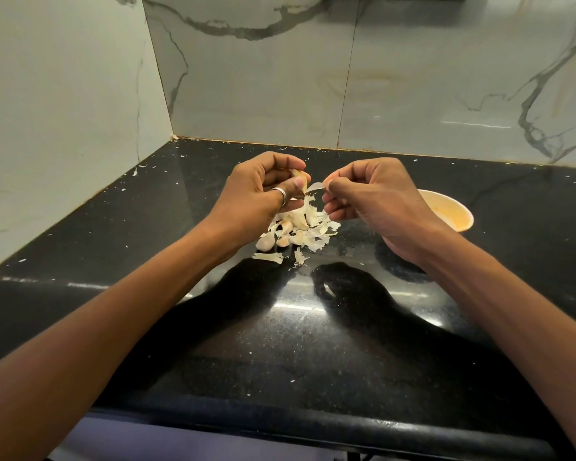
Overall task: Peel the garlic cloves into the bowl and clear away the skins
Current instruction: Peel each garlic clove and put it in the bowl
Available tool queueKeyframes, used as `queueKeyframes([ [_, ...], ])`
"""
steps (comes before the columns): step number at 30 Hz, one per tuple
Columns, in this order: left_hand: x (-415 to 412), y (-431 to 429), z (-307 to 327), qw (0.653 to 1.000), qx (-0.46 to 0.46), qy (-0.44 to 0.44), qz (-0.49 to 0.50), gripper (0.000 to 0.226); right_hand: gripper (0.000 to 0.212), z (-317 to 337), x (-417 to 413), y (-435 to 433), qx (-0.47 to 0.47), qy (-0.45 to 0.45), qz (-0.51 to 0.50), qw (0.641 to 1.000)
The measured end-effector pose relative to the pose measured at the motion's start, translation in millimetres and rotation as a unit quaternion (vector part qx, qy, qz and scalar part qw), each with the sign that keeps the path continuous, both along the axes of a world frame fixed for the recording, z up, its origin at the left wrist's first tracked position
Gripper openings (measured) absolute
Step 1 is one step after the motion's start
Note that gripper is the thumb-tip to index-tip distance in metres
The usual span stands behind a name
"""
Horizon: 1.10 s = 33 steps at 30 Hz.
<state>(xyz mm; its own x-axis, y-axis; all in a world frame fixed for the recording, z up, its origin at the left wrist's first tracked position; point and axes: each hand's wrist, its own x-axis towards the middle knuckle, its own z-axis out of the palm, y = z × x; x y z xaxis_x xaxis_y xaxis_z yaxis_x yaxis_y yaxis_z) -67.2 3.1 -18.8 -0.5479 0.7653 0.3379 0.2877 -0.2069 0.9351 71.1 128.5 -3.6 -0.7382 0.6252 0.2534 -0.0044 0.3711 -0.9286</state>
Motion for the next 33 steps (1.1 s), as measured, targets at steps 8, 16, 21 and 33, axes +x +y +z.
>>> queueKeyframes([
  [8, -3.6, -0.2, 2.4, 0.999, -0.002, -0.037, 0.023, 0.025, 0.012, 6.0, 4.5, 5.1, 0.053, -0.001, -0.026, 0.998],
  [16, -0.5, -0.4, 0.6, 1.000, -0.020, -0.021, -0.008, 0.025, 0.015, 11.0, 13.3, 4.9, 0.308, -0.225, 0.000, 0.925],
  [21, 0.9, -0.1, -1.4, 0.999, -0.033, 0.004, -0.020, 0.026, 0.014, 8.5, 13.6, 4.6, 0.365, -0.256, 0.009, 0.895],
  [33, 3.0, 2.7, -6.5, 0.998, -0.036, 0.051, -0.014, 0.023, 0.014, 1.2, 6.1, -0.5, 0.334, -0.033, -0.048, 0.941],
])
